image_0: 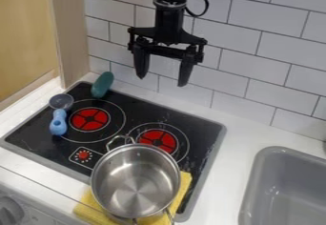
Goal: Move the silver pot to between the left and right burner
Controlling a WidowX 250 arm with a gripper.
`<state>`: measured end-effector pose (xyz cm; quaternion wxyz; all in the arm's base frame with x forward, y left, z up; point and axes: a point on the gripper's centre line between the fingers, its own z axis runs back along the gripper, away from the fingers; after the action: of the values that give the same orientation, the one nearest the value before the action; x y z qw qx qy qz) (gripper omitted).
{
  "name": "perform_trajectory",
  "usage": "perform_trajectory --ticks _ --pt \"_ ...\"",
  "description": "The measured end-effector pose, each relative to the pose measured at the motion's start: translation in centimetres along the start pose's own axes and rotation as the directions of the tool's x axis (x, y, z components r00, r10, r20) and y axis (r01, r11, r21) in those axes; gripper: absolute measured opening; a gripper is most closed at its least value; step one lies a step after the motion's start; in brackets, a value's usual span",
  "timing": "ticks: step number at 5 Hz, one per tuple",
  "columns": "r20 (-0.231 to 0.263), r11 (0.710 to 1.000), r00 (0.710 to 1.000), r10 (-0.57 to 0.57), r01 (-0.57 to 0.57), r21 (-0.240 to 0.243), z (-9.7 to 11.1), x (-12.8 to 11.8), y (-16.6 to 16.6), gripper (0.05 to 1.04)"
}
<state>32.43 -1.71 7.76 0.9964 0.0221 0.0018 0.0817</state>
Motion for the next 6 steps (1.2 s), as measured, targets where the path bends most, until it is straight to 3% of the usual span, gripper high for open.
perform_trajectory --ticks 1,2,4,5,6 --pt "-0.058 1.000 0.998 -0.005 0.005 0.012 -1.4 -1.3 0.2 1.000" --pt "-0.092 0.998 0.995 -0.044 0.048 0.035 -1.8 -4.5 1.2 0.999" --pt "-0.023 0.985 0.988 -0.156 0.157 0.066 1.8 -10.5 1.9 0.999" --pt "-0.073 0.983 0.982 -0.176 0.180 0.046 0.2 -13.5 2.9 1.000" --pt "-0.064 0.987 0.985 -0.157 0.159 0.015 -1.7 -15.0 4.2 0.999"
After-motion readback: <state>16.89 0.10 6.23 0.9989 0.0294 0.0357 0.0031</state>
